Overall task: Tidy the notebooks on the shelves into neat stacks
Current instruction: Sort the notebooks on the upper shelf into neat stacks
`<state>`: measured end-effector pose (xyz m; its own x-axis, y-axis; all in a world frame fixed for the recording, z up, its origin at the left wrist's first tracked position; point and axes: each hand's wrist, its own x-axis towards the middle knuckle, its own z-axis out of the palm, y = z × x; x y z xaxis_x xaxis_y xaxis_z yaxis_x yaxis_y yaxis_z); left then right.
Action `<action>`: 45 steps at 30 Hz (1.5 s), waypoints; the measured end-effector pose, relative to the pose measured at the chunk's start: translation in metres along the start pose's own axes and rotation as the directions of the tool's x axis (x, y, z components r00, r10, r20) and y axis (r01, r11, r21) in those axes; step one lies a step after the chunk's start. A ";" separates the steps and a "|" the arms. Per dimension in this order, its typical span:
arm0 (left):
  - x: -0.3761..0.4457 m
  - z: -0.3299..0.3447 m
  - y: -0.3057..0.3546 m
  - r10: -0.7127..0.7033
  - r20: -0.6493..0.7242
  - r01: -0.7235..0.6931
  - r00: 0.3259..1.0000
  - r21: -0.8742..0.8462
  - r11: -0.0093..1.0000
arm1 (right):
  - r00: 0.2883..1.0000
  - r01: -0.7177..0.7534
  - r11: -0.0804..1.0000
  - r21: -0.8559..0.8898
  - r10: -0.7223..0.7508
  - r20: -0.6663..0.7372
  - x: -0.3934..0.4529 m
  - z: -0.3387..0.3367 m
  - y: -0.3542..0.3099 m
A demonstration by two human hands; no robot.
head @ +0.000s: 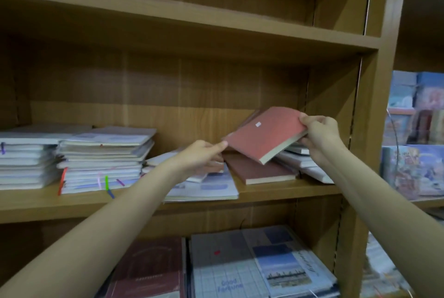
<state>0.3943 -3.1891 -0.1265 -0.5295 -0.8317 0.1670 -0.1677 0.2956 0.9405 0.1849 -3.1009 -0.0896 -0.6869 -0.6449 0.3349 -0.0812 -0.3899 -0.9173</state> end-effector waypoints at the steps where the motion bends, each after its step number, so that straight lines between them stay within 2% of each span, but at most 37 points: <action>1: 0.003 0.002 0.003 -0.025 0.032 0.030 0.999 -0.153 0.988 | 1.000 0.008 0.999 0.050 -0.009 0.017 -0.002 -0.002 -0.001; 3: 0.006 0.007 0.015 0.001 0.066 0.026 0.998 -0.391 0.920 | 0.995 -0.008 0.988 0.154 -0.007 0.099 -0.003 -0.010 -0.002; 5: 0.010 0.011 0.025 0.058 0.031 -0.036 0.998 -0.480 0.877 | 0.962 -0.063 0.973 0.222 0.000 0.273 -0.005 -0.019 -0.004; 6: 0.012 0.012 0.028 0.071 0.009 -0.058 0.997 -0.478 0.876 | 0.933 -0.079 0.976 0.202 0.001 0.359 -0.005 -0.023 -0.004; 8: 0.016 0.012 0.030 0.106 -0.039 -0.113 0.994 -0.404 0.908 | 0.892 -0.032 0.999 0.031 0.015 0.451 -0.003 -0.027 -0.003; 10: 0.021 0.009 0.030 0.192 -0.137 -0.221 0.972 -0.239 0.945 | 0.902 0.112 0.970 -0.214 -0.009 0.431 0.004 -0.022 0.001; 11: 0.024 0.006 0.031 0.265 -0.200 -0.290 0.943 -0.109 0.951 | 0.912 0.202 0.934 -0.296 -0.069 0.405 0.007 -0.017 0.002; 13: 0.028 0.003 0.035 0.466 -0.287 -0.436 0.837 0.163 0.885 | 0.894 0.389 0.854 -0.344 -0.260 0.365 0.015 -0.002 0.001; 15: 0.033 0.002 0.040 0.675 -0.311 -0.560 0.669 0.387 0.733 | 0.854 0.511 0.786 -0.348 -0.421 0.304 0.025 0.011 -0.001; 17: 0.036 0.004 0.039 0.812 -0.263 -0.585 0.521 0.583 0.564 | 0.886 0.458 0.839 -0.295 -0.403 0.230 0.037 0.015 0.002; 18: 0.038 0.004 0.035 0.839 -0.219 -0.560 0.498 0.658 0.504 | 0.918 0.383 0.888 -0.256 -0.334 0.214 0.042 0.013 0.006; 19: 0.040 0.005 0.028 0.834 -0.174 -0.516 0.524 0.714 0.473 | 0.941 0.312 0.918 -0.247 -0.261 0.217 0.046 0.007 0.012; 20: 0.045 0.005 0.017 0.797 -0.115 -0.457 0.593 0.767 0.450 | 0.957 0.245 0.930 -0.272 -0.187 0.223 0.047 -0.002 0.019; 22: 0.055 0.001 -0.006 0.608 0.044 -0.319 0.793 0.879 0.353 | 0.968 0.142 0.944 -0.297 -0.069 0.243 0.046 -0.024 0.033; 23: 0.057 -0.002 -0.016 0.489 0.094 -0.271 0.867 0.913 0.305 | 0.962 0.116 0.942 -0.316 -0.026 0.273 0.042 -0.035 0.038; 24: 0.058 -0.004 -0.022 0.403 0.113 -0.245 0.908 0.924 0.294 | 0.942 0.135 0.921 -0.365 -0.004 0.336 0.038 -0.043 0.043; 25: 0.058 -0.007 -0.025 0.355 0.113 -0.236 0.928 0.915 0.326 | 0.899 0.222 0.865 -0.451 -0.003 0.438 0.033 -0.049 0.047; 27: 0.056 -0.008 -0.025 0.309 0.104 -0.235 0.945 0.874 0.425 | 0.740 0.507 0.623 -0.596 0.041 0.672 0.026 -0.050 0.056; 28: 0.054 -0.007 -0.023 0.286 0.112 -0.237 0.952 0.859 0.453 | 0.671 0.594 0.526 -0.608 0.093 0.736 0.022 -0.045 0.060; 29: 0.053 -0.006 -0.022 0.264 0.122 -0.238 0.957 0.852 0.466 | 0.626 0.653 0.457 -0.604 0.124 0.770 0.018 -0.040 0.063; 30: 0.052 -0.005 -0.022 0.249 0.132 -0.239 0.960 0.849 0.471 | 0.611 0.687 0.407 -0.603 0.127 0.781 0.014 -0.036 0.066; 35: 0.051 -0.004 -0.028 0.184 0.208 -0.273 0.961 0.838 0.473 | 0.576 0.778 0.204 -0.595 0.148 0.804 -0.006 -0.037 0.080; 37: 0.050 -0.002 -0.027 0.156 0.232 -0.279 0.960 0.841 0.463 | 0.582 0.798 0.133 -0.587 0.077 0.809 -0.008 -0.040 0.083; 39: 0.051 0.001 -0.028 0.146 0.235 -0.276 0.961 0.844 0.460 | 0.600 0.790 0.148 -0.595 0.014 0.800 -0.004 -0.040 0.083; 45: 0.052 0.003 -0.031 0.111 0.207 -0.235 0.972 0.848 0.475 | 0.663 0.735 0.174 -0.656 0.021 0.748 0.025 -0.022 0.091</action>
<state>0.3695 -3.2401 -0.1475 -0.7057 -0.6780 0.2057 -0.6602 0.7346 0.1566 0.1440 -3.1381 -0.1696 0.0832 -0.9278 0.3638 -0.9924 -0.1105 -0.0547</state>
